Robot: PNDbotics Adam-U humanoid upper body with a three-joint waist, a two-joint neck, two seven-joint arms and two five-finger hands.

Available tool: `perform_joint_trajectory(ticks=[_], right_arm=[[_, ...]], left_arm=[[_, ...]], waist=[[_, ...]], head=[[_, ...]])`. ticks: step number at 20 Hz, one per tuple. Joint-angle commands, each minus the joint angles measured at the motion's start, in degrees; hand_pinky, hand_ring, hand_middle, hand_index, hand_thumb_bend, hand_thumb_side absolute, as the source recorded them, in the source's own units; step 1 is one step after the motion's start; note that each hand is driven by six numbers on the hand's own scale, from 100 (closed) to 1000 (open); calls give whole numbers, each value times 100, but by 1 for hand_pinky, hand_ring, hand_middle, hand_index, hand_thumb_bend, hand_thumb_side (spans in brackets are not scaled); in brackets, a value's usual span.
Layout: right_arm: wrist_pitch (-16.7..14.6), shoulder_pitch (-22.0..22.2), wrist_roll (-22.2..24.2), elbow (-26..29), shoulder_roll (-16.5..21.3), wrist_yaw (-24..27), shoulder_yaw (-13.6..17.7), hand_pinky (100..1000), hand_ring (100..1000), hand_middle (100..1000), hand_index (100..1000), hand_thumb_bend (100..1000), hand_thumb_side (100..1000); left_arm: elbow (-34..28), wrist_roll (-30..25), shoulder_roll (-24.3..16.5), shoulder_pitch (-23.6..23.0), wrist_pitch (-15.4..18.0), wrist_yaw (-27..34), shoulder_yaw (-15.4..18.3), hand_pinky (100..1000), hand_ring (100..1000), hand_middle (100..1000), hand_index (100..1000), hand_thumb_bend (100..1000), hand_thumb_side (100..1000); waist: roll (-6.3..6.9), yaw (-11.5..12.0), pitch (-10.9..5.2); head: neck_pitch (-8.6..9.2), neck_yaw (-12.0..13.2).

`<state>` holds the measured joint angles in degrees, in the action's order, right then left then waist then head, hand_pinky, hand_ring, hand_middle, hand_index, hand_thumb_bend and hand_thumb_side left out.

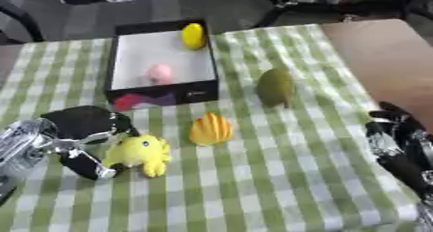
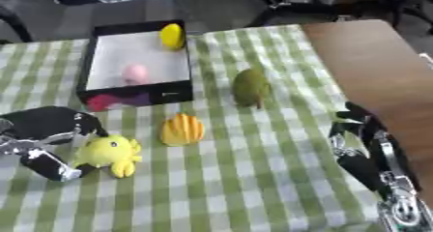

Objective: Pick up objects on the table and place them in the box.

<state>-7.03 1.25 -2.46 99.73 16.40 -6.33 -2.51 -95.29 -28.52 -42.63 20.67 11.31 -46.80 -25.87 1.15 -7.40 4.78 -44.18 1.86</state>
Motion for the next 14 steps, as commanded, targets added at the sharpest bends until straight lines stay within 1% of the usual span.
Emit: perform_joint_trajectory(ticks=[1, 2, 3, 5, 7, 10, 12, 14], right_arm=[[-11, -52, 24, 50, 96, 3, 16, 885, 726, 753, 903, 100, 401], [-10, -51, 20, 48, 96, 2, 20, 885, 726, 753, 903, 100, 401], [-9, -50, 17, 48, 96, 1, 23, 885, 726, 753, 904, 100, 401], [-10, -48, 16, 47, 94, -2, 23, 885, 726, 753, 904, 100, 401], [-10, -45, 15, 46, 95, -7, 26, 885, 726, 753, 903, 100, 401], [-7, -31, 2, 41, 101, -13, 41, 885, 726, 753, 904, 100, 401], [-5, -21, -4, 37, 103, -13, 42, 885, 726, 753, 904, 100, 400], [-8, -19, 6, 34, 100, -10, 28, 885, 726, 753, 904, 100, 400]], left_arm=[[32, 240, -8, 85, -17, 6, 109, 613, 480, 522, 672, 100, 248], [25, 328, 1, 99, -46, 57, 151, 603, 465, 505, 651, 100, 247], [0, 412, -2, 119, -80, 119, 197, 568, 422, 463, 594, 100, 246], [-126, 582, -57, 165, -176, 273, 313, 548, 385, 422, 542, 100, 249], [-336, 762, -188, 211, -292, 449, 457, 550, 384, 421, 540, 100, 260], [-717, 948, -506, 360, -492, 756, 781, 554, 386, 424, 539, 100, 267], [-909, 939, -763, 615, -698, 1099, 1029, 569, 404, 435, 551, 100, 278], [-848, 896, -860, 920, -865, 1251, 1157, 567, 403, 434, 550, 100, 278]], waist=[[48, -3, -111], [48, -1, -113], [49, 1, -116], [50, 7, -122], [51, 15, -127], [53, 28, -137], [56, 37, -148], [54, 38, -159]], head=[[6, -14], [6, -14], [6, -13], [6, -20], [6, -36], [6, -46], [6, -56], [6, -60]])
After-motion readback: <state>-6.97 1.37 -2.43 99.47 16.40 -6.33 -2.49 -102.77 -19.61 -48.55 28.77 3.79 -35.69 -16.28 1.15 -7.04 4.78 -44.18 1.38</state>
